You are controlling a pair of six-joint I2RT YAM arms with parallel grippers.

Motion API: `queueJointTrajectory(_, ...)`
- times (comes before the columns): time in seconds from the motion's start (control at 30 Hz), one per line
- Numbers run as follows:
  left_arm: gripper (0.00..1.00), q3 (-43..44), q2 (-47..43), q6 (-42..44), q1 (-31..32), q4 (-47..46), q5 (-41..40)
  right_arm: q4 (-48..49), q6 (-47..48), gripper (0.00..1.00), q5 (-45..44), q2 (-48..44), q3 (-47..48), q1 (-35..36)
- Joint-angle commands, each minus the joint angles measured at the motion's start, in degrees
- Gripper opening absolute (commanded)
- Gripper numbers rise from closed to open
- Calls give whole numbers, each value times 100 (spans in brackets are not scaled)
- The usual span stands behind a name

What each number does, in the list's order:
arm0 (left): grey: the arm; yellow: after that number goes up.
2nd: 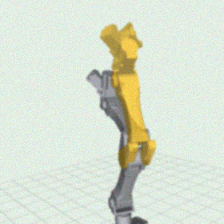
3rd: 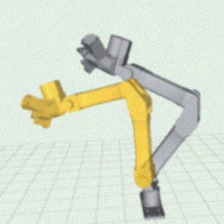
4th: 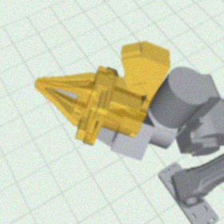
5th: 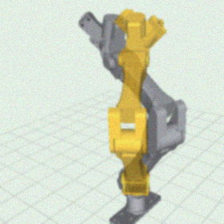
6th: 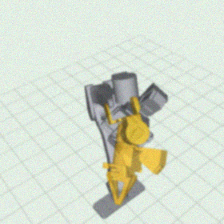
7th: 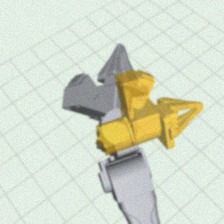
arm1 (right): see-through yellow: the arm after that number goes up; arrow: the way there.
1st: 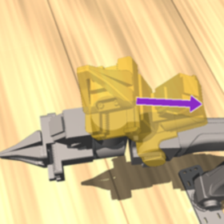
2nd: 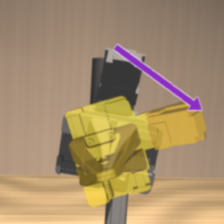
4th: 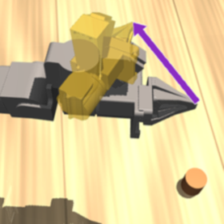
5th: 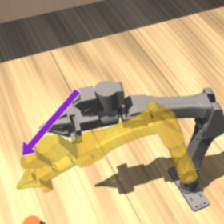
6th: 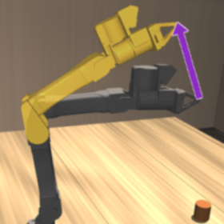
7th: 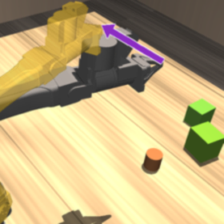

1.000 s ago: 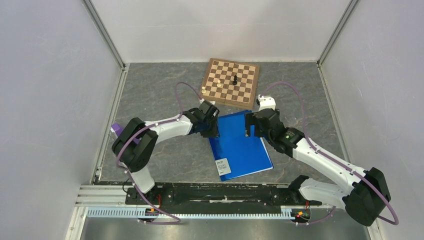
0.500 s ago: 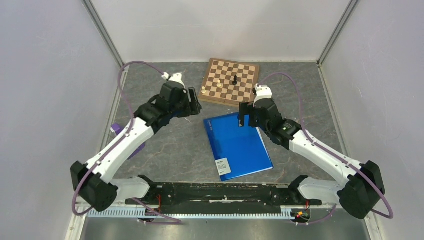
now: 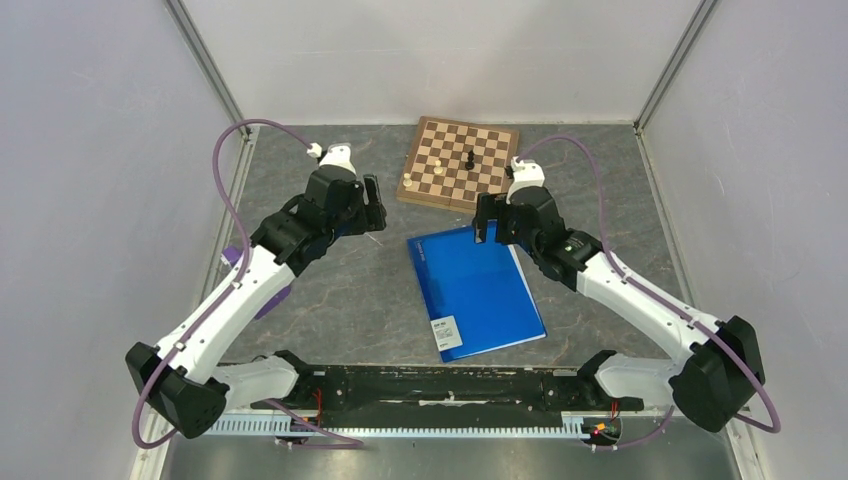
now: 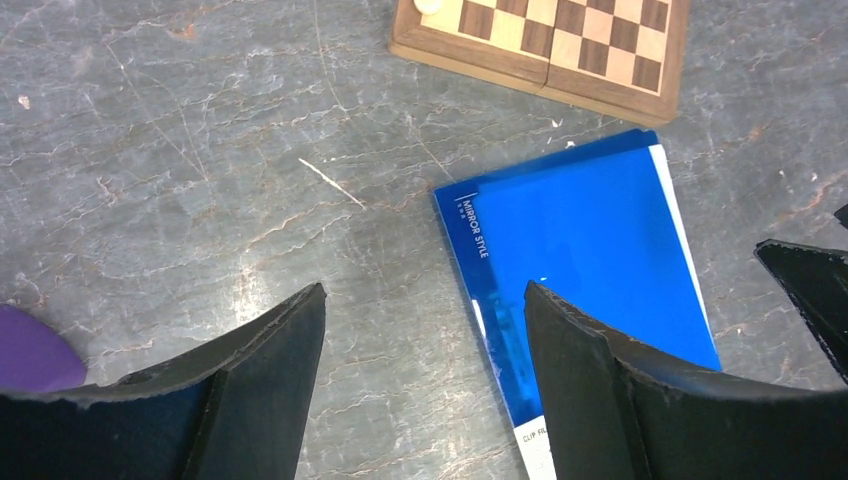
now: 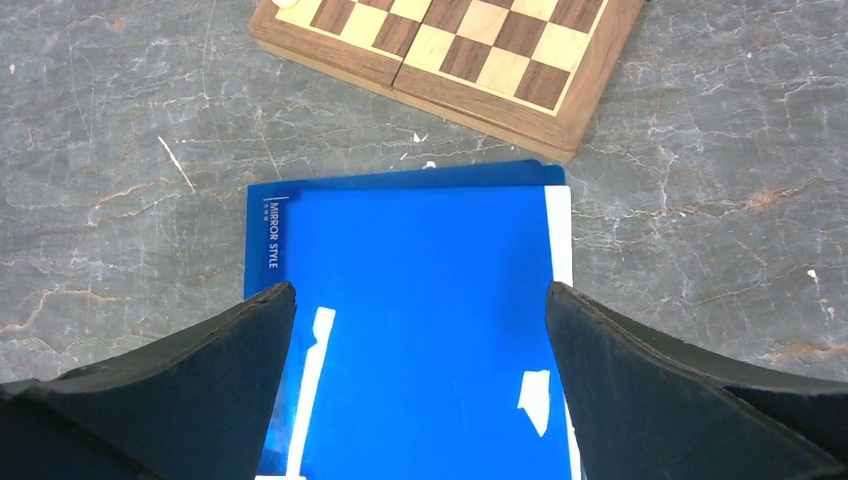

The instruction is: Put the files into the folder

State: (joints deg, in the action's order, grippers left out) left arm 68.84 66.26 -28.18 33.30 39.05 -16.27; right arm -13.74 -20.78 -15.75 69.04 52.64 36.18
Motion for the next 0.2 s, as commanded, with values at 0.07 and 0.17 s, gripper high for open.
queueJointTrajectory(0.07, 80, -130, -194, 243, 19, -84, -144, 268, -26, 98, 192, 67, 220, -28)
queueJointTrajectory(0.17, 80, -169, -222, 193, 19, -106, -262, 271, -29, 98, 202, 64, 194, -30)
